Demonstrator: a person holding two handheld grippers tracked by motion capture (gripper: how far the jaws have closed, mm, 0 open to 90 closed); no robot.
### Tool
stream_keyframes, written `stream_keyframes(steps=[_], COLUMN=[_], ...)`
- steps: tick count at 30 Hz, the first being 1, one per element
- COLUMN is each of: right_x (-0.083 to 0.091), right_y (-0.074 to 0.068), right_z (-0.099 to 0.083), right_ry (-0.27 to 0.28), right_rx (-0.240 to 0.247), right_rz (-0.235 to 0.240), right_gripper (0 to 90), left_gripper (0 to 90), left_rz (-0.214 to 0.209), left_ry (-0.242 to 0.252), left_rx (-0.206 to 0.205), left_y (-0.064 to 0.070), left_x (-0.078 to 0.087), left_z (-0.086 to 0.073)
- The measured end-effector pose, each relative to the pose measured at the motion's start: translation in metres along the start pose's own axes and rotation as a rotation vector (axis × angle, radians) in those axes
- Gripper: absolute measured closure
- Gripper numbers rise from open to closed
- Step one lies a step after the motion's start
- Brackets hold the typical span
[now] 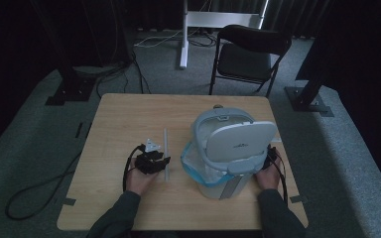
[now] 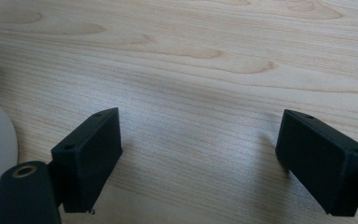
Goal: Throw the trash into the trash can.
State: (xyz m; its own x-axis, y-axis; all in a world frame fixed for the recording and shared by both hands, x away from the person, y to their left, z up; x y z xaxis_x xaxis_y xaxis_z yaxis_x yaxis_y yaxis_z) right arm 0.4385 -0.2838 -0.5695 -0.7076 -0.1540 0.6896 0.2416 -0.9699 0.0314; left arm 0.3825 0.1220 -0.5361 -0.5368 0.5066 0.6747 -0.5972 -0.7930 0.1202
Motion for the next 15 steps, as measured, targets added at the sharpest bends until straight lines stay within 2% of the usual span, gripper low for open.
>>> stream_keyframes(steps=[8,15], right_x=[0.000,0.000], right_y=[0.000,0.000], right_z=[0.000,0.000], right_ry=[0.000,0.000], right_rx=[0.002,0.002], right_rz=[0.001,0.001], right_gripper=[13.2,13.2], left_gripper=[63.7,66.6], left_rz=[0.027,0.051], left_ry=[-0.057,-0.083], left_rx=[0.016,0.020], left_y=[-0.002,-0.005], left_x=[-0.011,-0.014], left_z=[-0.007,-0.009])
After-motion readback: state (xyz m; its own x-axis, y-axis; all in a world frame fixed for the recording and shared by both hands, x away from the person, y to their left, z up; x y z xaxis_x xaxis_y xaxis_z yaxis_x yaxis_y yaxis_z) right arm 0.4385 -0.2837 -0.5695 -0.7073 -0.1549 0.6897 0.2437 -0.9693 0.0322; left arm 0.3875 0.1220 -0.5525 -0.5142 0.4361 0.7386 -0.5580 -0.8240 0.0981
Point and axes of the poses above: each handheld gripper's, and its own axes: x roughly backward along the jaws, z roughly out of its top, y roughly to its right, the point moved 3 cm from there along -x, roughly forward along the jaws, and after that the axes turned 3 degrees about -z, right-handed, at the moved point
